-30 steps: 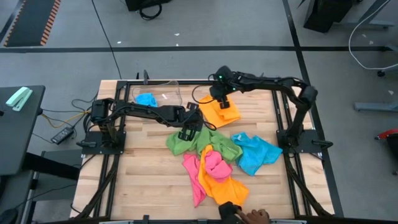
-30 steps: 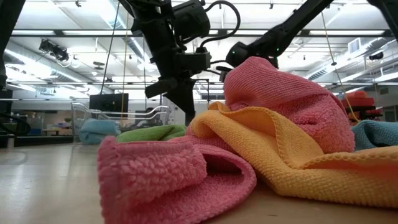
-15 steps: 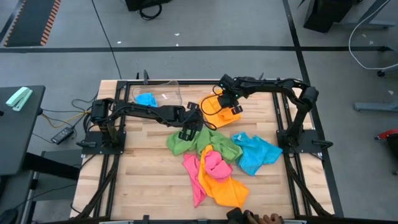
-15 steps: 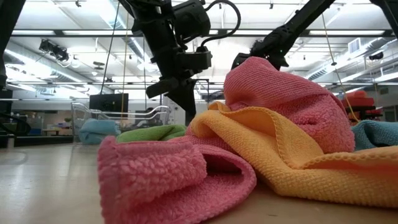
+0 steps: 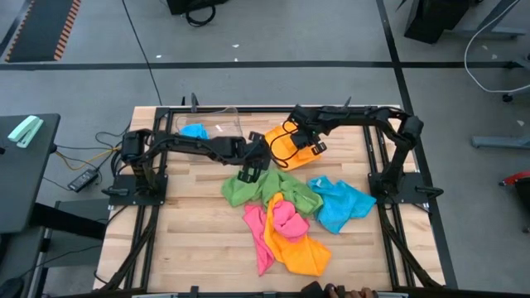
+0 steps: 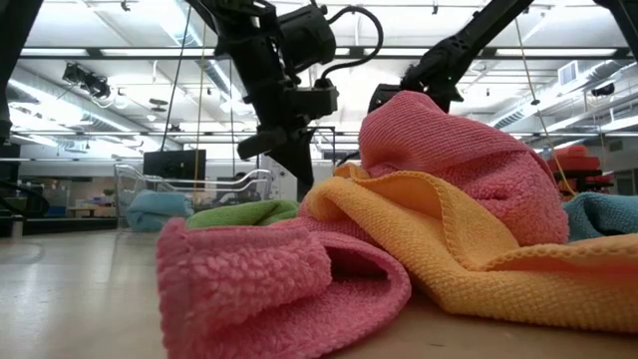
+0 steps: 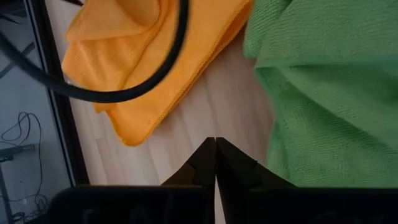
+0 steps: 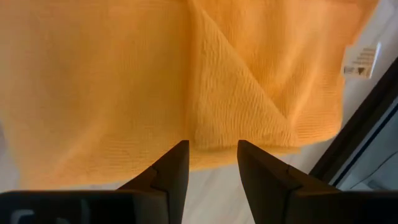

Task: Fold microfiber towels
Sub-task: Fold the top orange microfiber towel

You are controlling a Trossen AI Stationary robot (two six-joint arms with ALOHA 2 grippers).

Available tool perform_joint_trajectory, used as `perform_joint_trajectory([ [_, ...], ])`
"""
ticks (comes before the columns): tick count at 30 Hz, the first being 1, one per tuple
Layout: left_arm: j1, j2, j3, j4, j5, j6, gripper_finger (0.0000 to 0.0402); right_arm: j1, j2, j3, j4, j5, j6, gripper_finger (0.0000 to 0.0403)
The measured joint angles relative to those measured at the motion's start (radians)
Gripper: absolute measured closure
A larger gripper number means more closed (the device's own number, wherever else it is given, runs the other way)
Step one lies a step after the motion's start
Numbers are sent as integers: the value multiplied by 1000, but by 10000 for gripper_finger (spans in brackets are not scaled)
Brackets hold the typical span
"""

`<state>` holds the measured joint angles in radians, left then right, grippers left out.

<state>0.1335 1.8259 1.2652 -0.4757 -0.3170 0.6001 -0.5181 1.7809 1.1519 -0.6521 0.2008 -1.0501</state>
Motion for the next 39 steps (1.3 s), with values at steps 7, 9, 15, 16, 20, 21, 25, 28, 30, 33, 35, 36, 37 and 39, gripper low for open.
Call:
perform_joint_trajectory([
  [7, 29, 0, 0, 1, 0, -10, 375, 50, 0, 0, 9, 41, 75, 259],
  [9, 34, 0, 0, 1, 0, -13, 377, 60, 0, -7, 32, 52, 104, 259],
  [15, 33, 0, 0, 0, 0, -13, 385, 87, 0, -103, 138, 129, 166, 259],
  [16, 33, 0, 0, 0, 0, -13, 385, 91, 0, -116, 146, 148, 175, 259],
  [20, 33, 0, 0, 1, 0, -12, 379, 96, -3, -139, 178, 164, 225, 259],
  [21, 33, 0, 0, 1, 0, -12, 377, 96, -3, -142, 186, 166, 235, 259],
  [25, 33, 0, 0, 1, 0, -12, 375, 96, -3, -143, 235, 214, 243, 264],
  [28, 33, 0, 0, 1, 0, -11, 379, 96, -3, -143, 255, 225, 231, 275],
  [30, 33, 0, 0, 1, 0, -11, 382, 96, -3, -143, 262, 226, 224, 284],
  [33, 33, 0, 0, 1, 0, -9, 385, 95, -3, -143, 301, 235, 206, 299],
  [35, 33, 0, 0, 3, 0, -9, 384, 95, -3, -143, 332, 236, 177, 308],
  [36, 33, 0, 0, 4, 0, -9, 382, 95, -3, -143, 354, 230, 162, 311],
  [37, 33, 0, 0, 4, 0, -9, 380, 95, -3, -143, 378, 215, 150, 314],
  [39, 33, 0, 0, 4, 0, -9, 377, 88, -3, -143, 413, 167, 126, 319],
])
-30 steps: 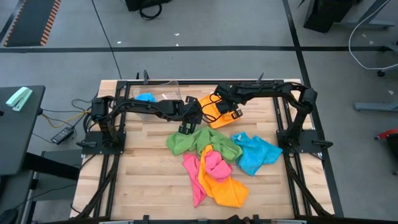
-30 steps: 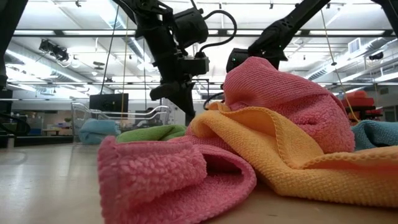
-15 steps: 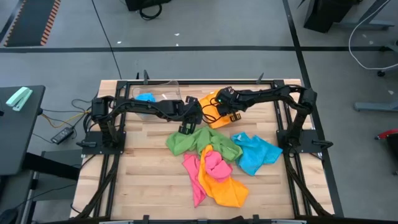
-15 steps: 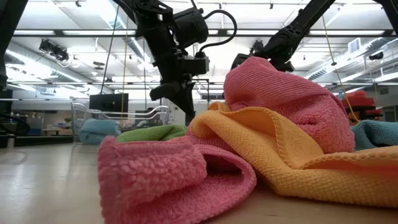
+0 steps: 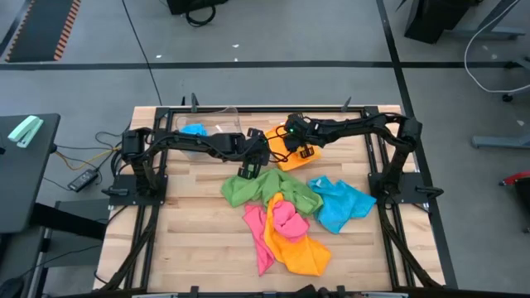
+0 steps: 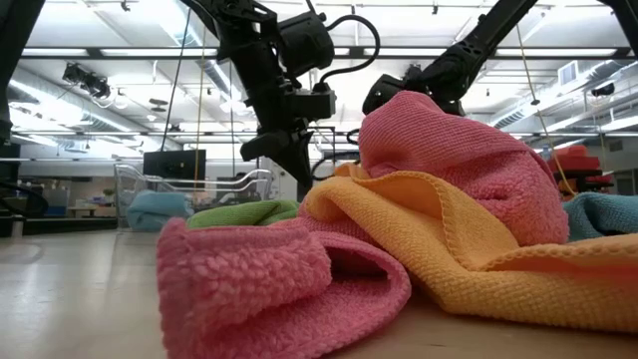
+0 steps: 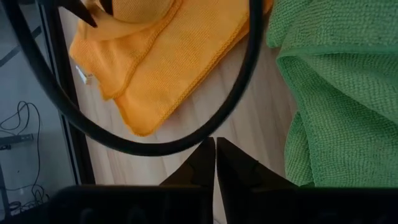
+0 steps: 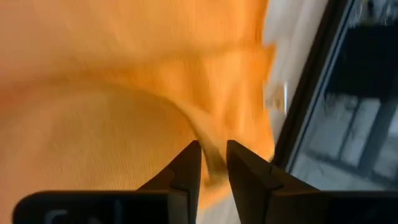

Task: Fold microfiber towels
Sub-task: Fold the top orange microfiber towel

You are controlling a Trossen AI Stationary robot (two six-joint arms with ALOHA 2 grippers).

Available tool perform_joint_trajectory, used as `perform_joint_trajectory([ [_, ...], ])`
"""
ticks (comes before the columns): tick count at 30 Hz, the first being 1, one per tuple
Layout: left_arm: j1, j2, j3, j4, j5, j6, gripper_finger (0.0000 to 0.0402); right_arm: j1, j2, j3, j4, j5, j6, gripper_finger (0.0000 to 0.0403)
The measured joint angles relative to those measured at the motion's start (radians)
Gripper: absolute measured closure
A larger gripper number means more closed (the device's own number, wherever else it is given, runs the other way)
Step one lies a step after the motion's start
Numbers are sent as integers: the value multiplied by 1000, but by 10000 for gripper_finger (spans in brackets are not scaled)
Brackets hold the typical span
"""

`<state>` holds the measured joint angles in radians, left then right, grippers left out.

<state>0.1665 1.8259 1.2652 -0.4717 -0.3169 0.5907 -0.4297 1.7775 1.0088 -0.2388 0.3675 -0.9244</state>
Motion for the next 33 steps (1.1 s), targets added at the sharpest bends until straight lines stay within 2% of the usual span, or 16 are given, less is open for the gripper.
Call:
perform_joint_trajectory([
  [8, 0, 0, 0, 0, 0, -3, 380, -57, 15, 0, 203, -166, -62, 322],
  [12, 0, 0, 0, -2, 0, -3, 385, -79, 16, 0, 263, -194, -80, 322],
  [17, 0, 0, 0, -2, 0, -3, 379, -86, 16, 0, 270, -290, -36, 321],
  [23, 0, 0, 0, 5, 0, -2, 373, -85, 16, 0, 268, -307, -16, 319],
  [29, 0, 0, 0, 5, 0, -3, 377, -84, 16, 0, 269, -395, 42, 318],
  [33, 0, 0, 0, 6, 0, -3, 383, -94, 16, 0, 270, -393, 87, 297],
])
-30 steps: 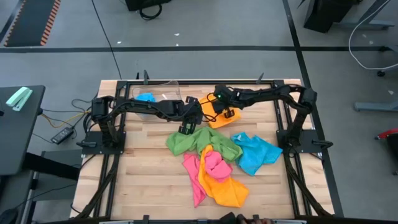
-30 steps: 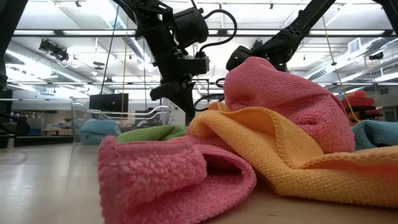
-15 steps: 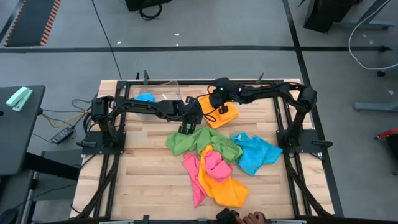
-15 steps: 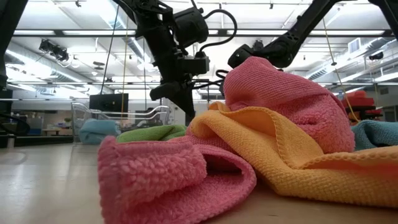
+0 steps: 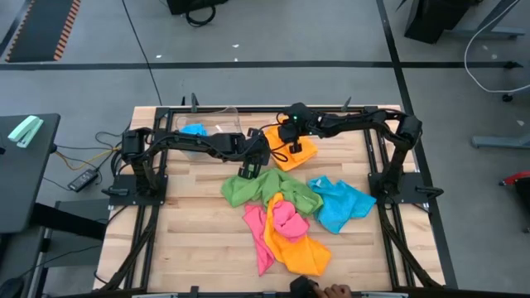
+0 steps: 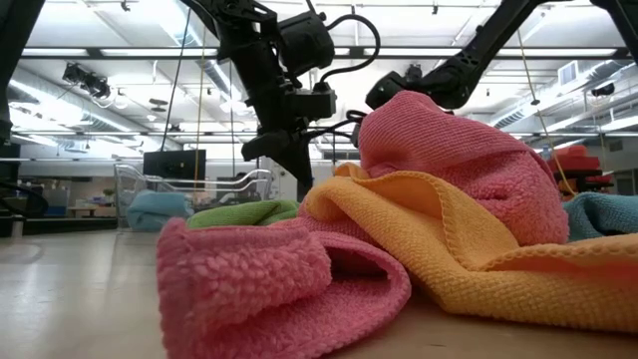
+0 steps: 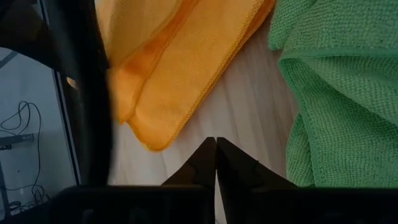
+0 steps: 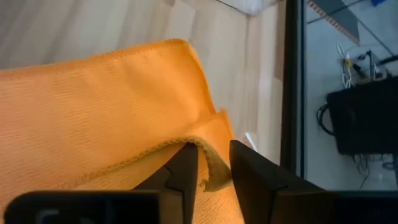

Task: Fold microfiber towels
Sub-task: Fold the top orange microfiber towel

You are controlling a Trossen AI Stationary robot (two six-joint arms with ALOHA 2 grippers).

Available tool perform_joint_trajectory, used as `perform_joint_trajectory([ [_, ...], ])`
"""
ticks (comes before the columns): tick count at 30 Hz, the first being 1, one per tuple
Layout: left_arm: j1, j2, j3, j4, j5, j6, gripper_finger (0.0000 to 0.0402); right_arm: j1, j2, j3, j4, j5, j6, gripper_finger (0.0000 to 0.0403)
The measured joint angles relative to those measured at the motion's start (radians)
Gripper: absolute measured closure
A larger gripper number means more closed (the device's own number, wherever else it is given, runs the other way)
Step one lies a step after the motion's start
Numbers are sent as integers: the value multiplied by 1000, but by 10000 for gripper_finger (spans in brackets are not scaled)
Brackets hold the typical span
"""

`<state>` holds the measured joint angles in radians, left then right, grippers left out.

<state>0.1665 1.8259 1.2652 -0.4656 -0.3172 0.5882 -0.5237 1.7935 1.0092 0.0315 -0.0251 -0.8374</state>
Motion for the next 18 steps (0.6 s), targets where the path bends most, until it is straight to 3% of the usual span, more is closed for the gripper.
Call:
perform_joint_trajectory([
  [8, 0, 0, 0, 19, 0, 3, 375, -27, 0, 0, 26, 2, 30, 212],
  [13, 0, 0, 0, 33, 0, 3, 378, -45, 0, 0, 93, -191, 29, 192],
  [18, 0, 0, 0, 34, 0, 3, 385, -52, 0, 0, 100, -68, 55, 190],
])
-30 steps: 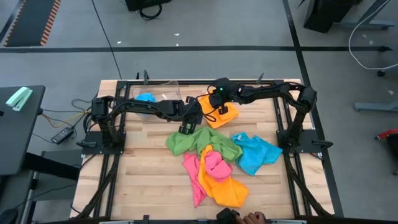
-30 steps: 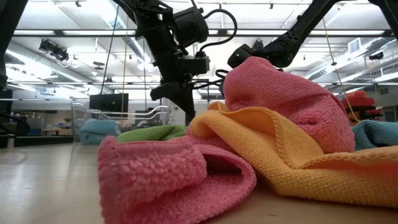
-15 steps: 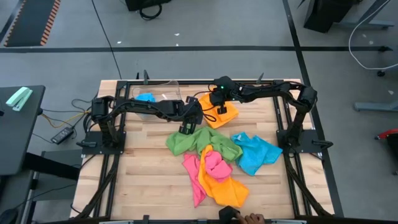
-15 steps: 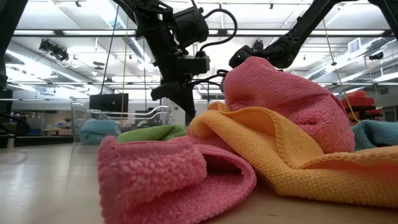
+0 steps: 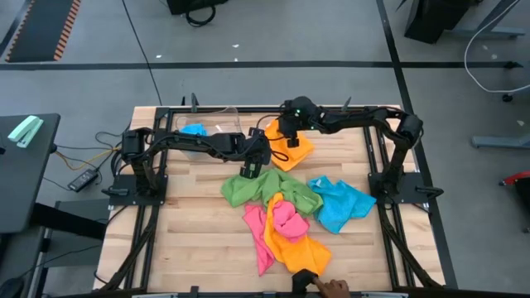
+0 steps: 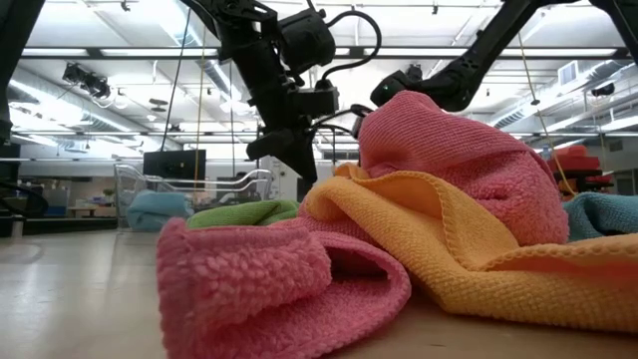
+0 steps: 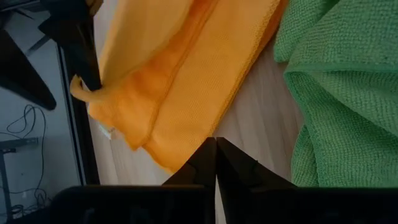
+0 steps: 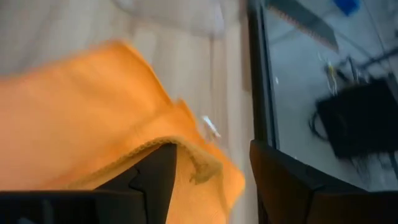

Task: Fold microfiber towels
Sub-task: Fold the top orange microfiber towel

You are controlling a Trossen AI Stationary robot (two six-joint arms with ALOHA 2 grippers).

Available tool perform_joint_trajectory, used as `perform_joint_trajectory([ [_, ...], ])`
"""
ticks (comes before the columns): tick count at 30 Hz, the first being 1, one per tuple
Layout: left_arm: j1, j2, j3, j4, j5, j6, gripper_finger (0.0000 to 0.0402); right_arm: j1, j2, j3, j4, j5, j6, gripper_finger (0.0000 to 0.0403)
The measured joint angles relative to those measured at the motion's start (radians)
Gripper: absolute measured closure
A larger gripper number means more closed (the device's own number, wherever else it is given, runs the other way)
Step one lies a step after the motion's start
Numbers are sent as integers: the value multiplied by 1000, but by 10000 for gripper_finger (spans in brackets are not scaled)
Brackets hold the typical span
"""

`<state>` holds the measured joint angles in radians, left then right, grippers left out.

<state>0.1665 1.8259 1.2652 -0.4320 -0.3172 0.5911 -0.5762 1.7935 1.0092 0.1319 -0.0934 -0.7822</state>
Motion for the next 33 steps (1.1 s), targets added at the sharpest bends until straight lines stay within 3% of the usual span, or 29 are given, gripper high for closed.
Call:
perform_joint_trajectory([
  [7, 0, 0, 0, 14, 0, 10, 377, 2, 0, 0, -111, -53, -56, 187],
  [13, 0, 0, 0, 14, 0, 8, 377, 2, 0, 0, -131, -38, -46, 142],
  [19, 0, 0, 0, 12, 0, 1, 385, 38, -22, 0, -162, 83, -44, 98],
  [33, 0, 0, 0, 33, 0, 8, 380, 114, -171, 1, -533, 112, 14, 116],
])
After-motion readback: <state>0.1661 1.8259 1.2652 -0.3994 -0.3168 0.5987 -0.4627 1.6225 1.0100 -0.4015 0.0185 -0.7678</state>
